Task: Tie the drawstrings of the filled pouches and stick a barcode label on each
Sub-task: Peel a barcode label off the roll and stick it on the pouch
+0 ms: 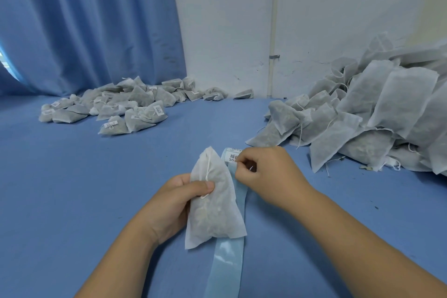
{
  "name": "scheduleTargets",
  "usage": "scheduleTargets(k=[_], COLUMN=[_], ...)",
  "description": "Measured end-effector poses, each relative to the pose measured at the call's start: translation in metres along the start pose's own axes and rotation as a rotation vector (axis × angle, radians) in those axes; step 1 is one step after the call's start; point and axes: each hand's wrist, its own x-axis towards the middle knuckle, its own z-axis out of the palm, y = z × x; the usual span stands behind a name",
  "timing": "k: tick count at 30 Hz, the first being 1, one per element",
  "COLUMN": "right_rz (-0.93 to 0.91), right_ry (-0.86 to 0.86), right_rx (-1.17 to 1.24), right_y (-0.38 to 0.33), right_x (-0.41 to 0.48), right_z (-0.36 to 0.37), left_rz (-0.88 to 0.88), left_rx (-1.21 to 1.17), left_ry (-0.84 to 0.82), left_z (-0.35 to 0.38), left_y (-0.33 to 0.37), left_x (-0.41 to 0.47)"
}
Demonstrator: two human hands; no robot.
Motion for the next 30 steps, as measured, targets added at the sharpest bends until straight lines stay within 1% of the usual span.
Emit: scheduleTargets(k=[6,12,17,20,23,25,27,29,30], right_rz=[0.143,0.302,0.379,0.414,0.452,0.471,0.478,0.479,0.475], right_ry=[0.024,0.088,0.107,0.136,0.124,0.096,0.069,0.049,0.037], right_rx=[0.228,0.455,0.656,0.687,0.686,0.674,0.661,0.642,0.631], right_y=[0.009,0.018,0.023,0.025,0.028,0.03,0.031,0.034,0.035], right_x=[-0.001,0.001,0.001,0.0,-0.005,-0.012,-0.02,-0.029,-0.034], right_z=[0.0,-0.003,-0.011,-0.016,-0.022,-0.027,-0.034,-0.044,-0.049], left_rz=[-0.019,-0.034,-0.05,-0.064,-0.065,-0.004,0.103,0.176,0.184], left_rx=[-0.018,-0.027,-0.038,-0.024,-0.009,-0.079,-0.183,-0.208,-0.188], left_ry=[0.021,0.047,0.073,0.076,0.094,0.14,0.156,0.182,0.207], left_z=[0.0,-0.001,-0.002,-0.002,-0.005,-0.009,-0.011,-0.01,-0.009], left_y=[-0.001,-0.003,-0.003,-0.003,-0.003,-0.003,-0.001,0.004,0.006], left_x=[0.002,0.002,0.002,0.001,-0.002,-0.004,-0.007,-0.012,-0.014])
